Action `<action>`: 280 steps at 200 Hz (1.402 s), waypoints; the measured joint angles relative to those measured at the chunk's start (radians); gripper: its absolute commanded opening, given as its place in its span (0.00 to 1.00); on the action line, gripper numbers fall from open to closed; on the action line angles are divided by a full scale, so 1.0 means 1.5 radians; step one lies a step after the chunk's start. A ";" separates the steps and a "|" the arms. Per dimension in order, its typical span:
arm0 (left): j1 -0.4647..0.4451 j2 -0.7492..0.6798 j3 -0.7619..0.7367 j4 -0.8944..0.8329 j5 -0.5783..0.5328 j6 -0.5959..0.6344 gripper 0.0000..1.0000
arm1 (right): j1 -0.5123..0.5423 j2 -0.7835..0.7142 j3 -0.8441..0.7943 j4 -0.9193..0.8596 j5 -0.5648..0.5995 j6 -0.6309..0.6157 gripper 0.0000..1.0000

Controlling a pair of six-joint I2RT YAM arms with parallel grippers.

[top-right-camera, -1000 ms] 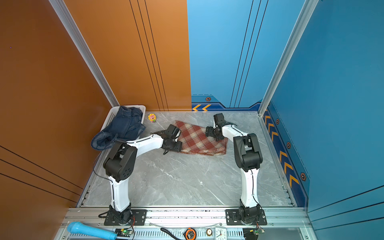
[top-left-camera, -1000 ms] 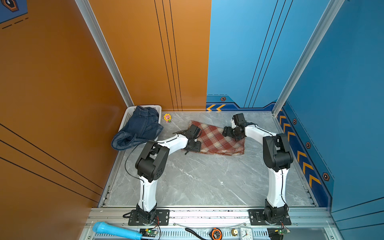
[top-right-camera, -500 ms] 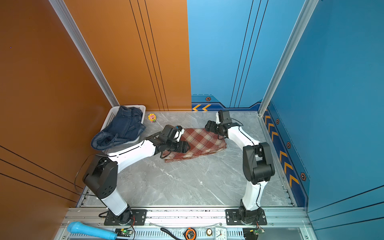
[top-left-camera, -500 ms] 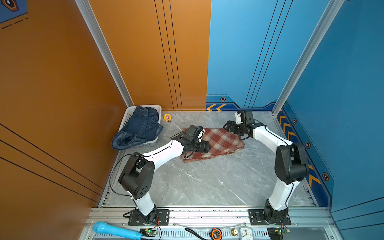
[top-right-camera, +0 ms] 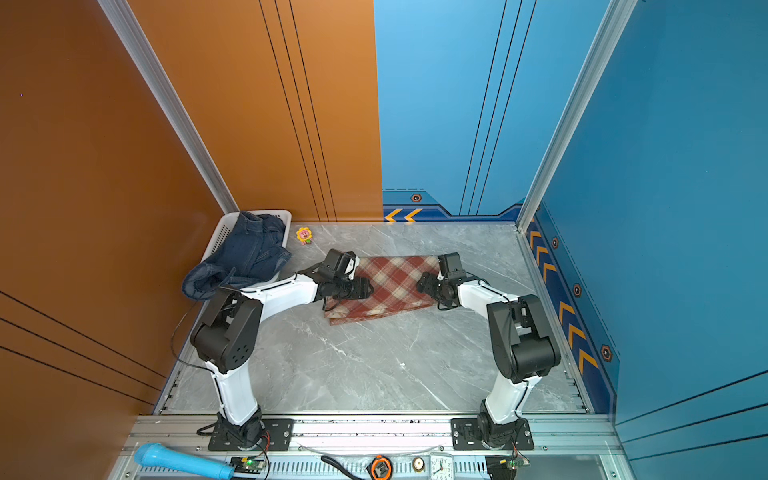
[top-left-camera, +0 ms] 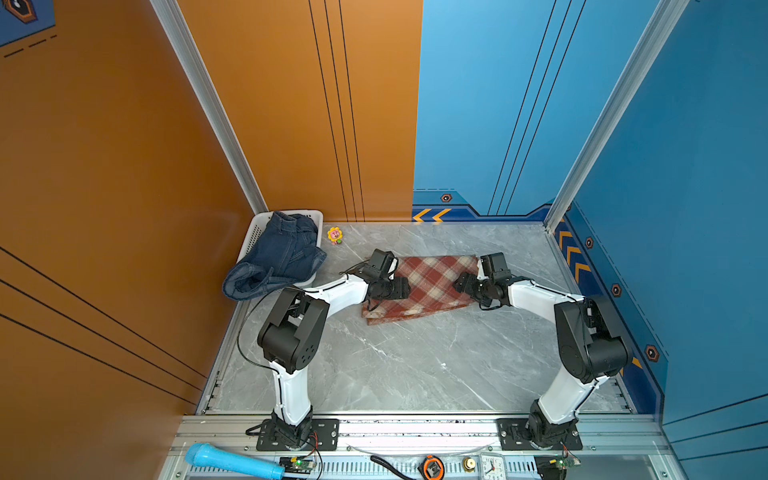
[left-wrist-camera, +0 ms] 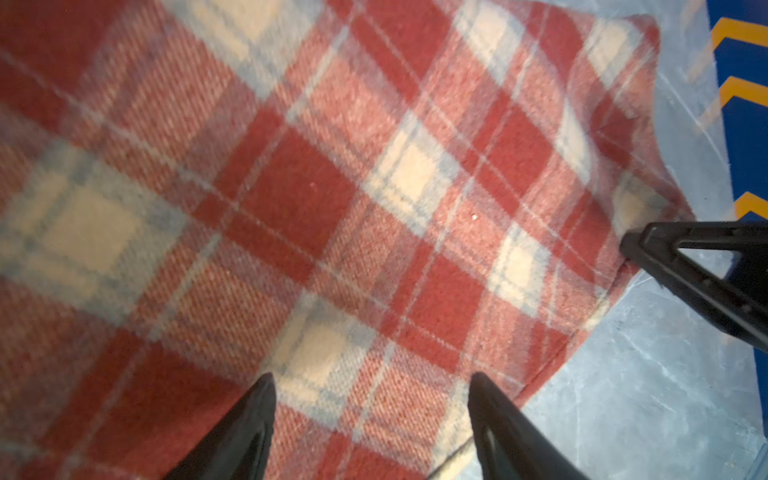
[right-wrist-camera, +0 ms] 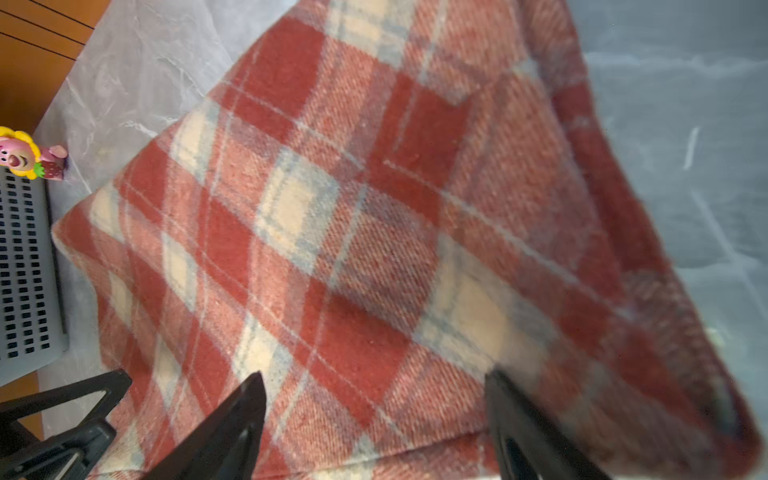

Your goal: Fold and stack the skirts

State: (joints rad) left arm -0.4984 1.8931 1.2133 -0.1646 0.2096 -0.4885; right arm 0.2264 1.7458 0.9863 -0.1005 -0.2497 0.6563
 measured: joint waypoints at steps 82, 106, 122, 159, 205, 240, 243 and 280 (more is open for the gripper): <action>0.005 -0.004 0.020 -0.050 -0.005 0.003 0.76 | -0.056 -0.073 0.039 -0.059 0.020 -0.016 0.83; 0.015 -0.029 0.028 -0.071 -0.016 0.008 0.76 | -0.089 -0.093 0.064 -0.073 0.024 -0.019 0.83; 0.032 -0.049 0.027 -0.086 -0.030 0.008 0.76 | -0.109 -0.089 0.066 -0.084 0.020 -0.021 0.84; 0.086 -0.083 -0.002 -0.100 -0.067 0.005 0.77 | -0.136 -0.036 0.074 -0.111 -0.007 -0.044 0.86; 0.120 -0.084 -0.037 -0.109 -0.093 -0.007 0.77 | -0.137 0.054 0.107 -0.135 -0.028 -0.069 0.84; 0.120 -0.081 -0.043 -0.107 -0.092 -0.015 0.77 | -0.137 0.088 0.122 -0.138 -0.042 -0.081 0.73; 0.120 -0.079 -0.044 -0.107 -0.092 -0.015 0.77 | -0.137 0.088 0.122 -0.138 -0.043 -0.083 0.72; 0.120 -0.049 -0.047 -0.097 -0.088 -0.022 0.75 | -0.131 0.098 0.122 -0.138 -0.061 -0.090 0.28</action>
State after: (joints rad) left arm -0.3187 1.8191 1.1435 -0.3096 0.0772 -0.5209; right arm 0.0292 1.8935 1.1698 -0.3073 -0.3405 0.5213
